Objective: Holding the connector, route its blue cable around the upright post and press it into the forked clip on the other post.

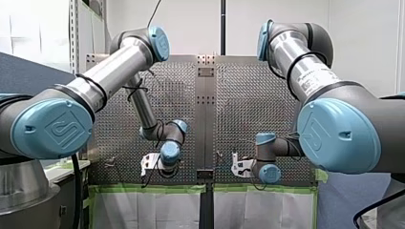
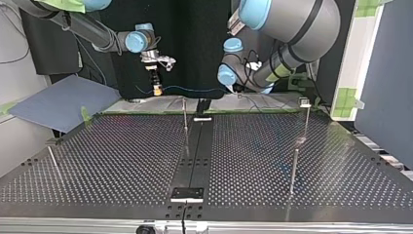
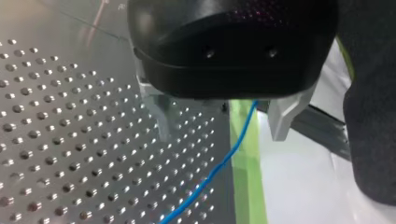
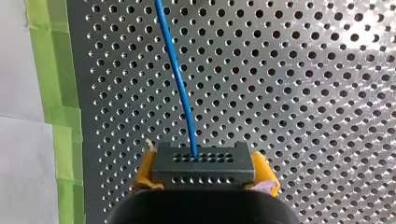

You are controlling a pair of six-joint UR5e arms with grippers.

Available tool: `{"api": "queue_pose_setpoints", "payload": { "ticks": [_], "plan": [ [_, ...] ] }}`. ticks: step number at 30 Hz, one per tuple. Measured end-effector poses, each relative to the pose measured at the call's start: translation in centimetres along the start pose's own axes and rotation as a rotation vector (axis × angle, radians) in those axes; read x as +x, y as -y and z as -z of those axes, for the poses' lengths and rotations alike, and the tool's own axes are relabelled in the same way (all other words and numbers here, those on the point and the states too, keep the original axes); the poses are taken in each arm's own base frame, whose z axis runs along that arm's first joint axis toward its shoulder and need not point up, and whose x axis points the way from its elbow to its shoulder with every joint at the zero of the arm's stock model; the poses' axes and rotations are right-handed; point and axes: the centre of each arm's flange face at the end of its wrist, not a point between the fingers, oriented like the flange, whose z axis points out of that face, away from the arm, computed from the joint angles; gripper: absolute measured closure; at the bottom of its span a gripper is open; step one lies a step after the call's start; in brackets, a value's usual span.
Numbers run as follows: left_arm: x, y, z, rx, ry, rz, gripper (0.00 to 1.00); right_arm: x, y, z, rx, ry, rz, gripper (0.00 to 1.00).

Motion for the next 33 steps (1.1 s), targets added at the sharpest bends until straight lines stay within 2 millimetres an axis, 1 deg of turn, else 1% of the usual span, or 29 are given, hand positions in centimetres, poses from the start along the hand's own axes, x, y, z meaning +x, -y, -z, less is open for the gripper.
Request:
{"api": "queue_pose_setpoints", "payload": {
  "ticks": [3,8,12,17,25,33],
  "plan": [
    [0.7,0.3,-0.5,-0.001,-0.021,-0.007,0.0,0.0,0.0,0.0,0.0,0.0,0.0,0.93],
    [1.6,0.9,-2.0,-0.029,-0.016,-0.043,0.0,0.0,0.0,0.0,0.0,-0.001,0.001,0.93],
    [2.3,2.1,-3.3,-0.008,0.008,-0.037,0.0,0.1,0.0,-0.1,0.0,-0.003,0.002,0.93],
    [2.9,3.8,-4.8,0.043,0.043,0.016,0.0,0.2,0.0,-0.2,0.0,-0.006,0.002,0.93],
    [2.7,5.6,-5.4,0.148,0.088,0.123,0.0,0.3,0.0,-0.4,0.0,-0.01,0.003,0.93],
    [2.2,6.5,-5.8,0.229,0.121,0.182,0.0,0.3,-0.7,-0.7,-0.012,-0.007,0.002,0.93]
  ]
}}
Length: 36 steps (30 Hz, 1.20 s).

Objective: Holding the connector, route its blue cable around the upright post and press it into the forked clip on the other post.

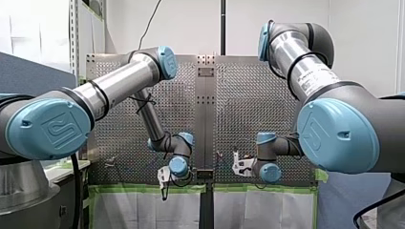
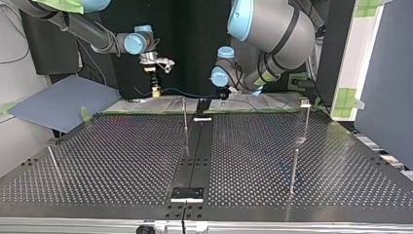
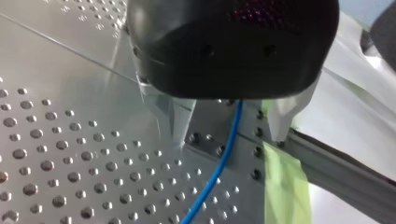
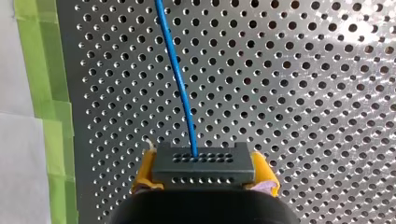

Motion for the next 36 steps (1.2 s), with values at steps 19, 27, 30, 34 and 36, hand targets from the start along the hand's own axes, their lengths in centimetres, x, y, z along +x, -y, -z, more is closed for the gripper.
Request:
{"api": "queue_pose_setpoints", "payload": {
  "ticks": [19,27,30,34,36],
  "plan": [
    [1.9,-0.4,0.7,0.175,0.01,0.116,0.0,-0.1,0.3,0.0,-0.002,0.032,0.014,0.93],
    [1.7,-0.3,0.5,0.206,0.062,0.135,0.0,0.0,0.6,-0.2,0.002,0.033,0.018,0.91],
    [1.4,-0.4,0.3,0.197,0.094,0.143,0.0,0.1,0.6,-0.3,0.004,0.031,0.018,0.91],
    [0.9,-0.4,0.0,0.18,0.141,0.151,0.0,0.3,0.8,-0.6,0.008,0.03,0.018,0.91],
    [0.7,-0.3,0.0,0.172,0.157,0.15,0.0,0.3,0.8,-0.7,0.01,0.03,0.019,0.91]
  ]
}}
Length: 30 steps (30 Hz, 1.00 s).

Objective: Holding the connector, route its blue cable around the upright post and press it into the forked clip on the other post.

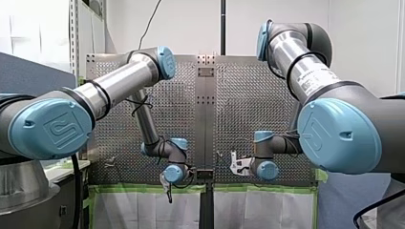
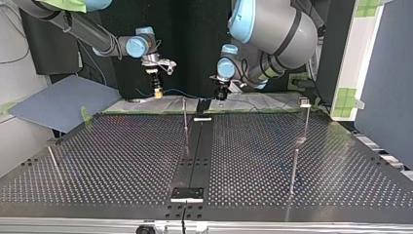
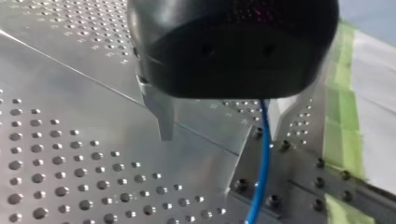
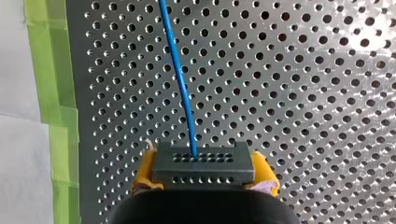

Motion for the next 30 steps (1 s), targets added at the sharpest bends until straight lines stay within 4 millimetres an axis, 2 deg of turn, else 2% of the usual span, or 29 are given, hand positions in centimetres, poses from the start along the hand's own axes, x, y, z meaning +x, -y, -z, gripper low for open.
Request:
{"api": "queue_pose_setpoints", "payload": {
  "ticks": [18,19,30],
  "plan": [
    [0.2,1.5,0.9,-0.082,0.092,-0.117,0.0,0.2,0.4,-0.4,0.016,-0.004,0.003,0.91],
    [0.3,1.7,1.0,-0.085,0.098,-0.125,0.0,0.3,0.4,-0.5,0.017,-0.003,0.003,0.88],
    [1.6,5.8,3.0,-0.078,0.15,-0.165,0.0,0.6,0.6,-1.0,0.036,-0.003,0.005,0.88]
  ]
}}
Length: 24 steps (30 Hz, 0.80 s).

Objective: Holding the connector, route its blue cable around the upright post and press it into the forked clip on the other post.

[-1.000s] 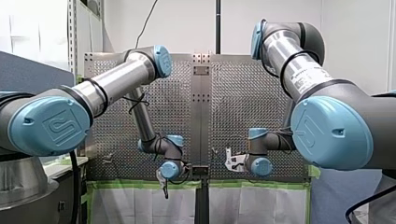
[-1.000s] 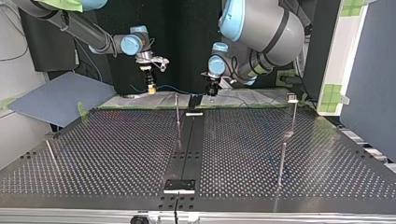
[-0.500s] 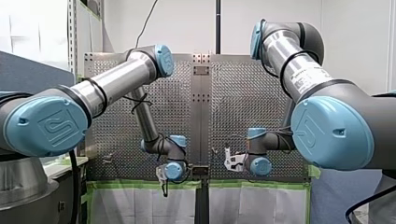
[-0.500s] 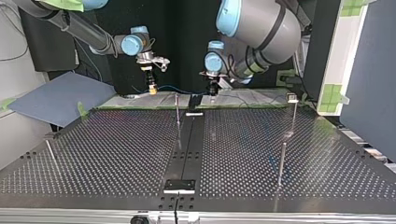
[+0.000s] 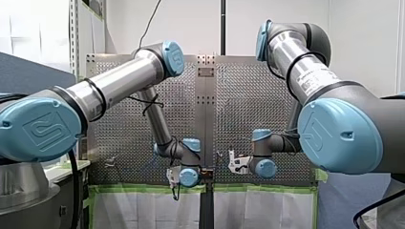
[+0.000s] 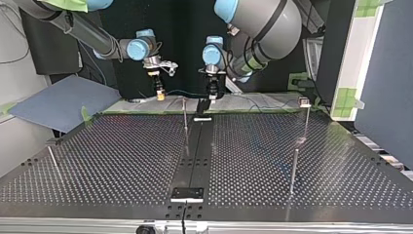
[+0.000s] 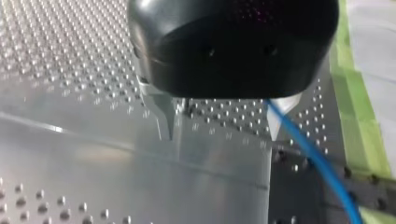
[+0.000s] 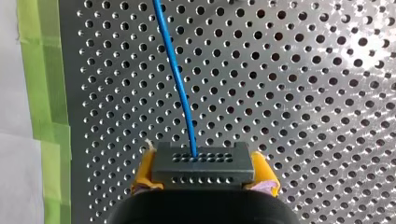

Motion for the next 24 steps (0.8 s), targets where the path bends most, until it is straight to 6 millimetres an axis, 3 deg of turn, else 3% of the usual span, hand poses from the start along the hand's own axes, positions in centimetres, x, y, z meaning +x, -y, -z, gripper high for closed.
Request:
{"api": "queue_pose_setpoints", "payload": {
  "ticks": [9,24],
  "plan": [
    [0.5,2.1,2.2,-0.025,0.011,-0.03,0.0,0.0,0.5,-0.1,0.057,-0.002,-0.001,0.88],
    [-0.3,1.9,1.5,-0.137,0.055,-0.015,0.0,-0.1,0.7,0.1,0.079,0.013,0.004,0.88]
  ]
}}
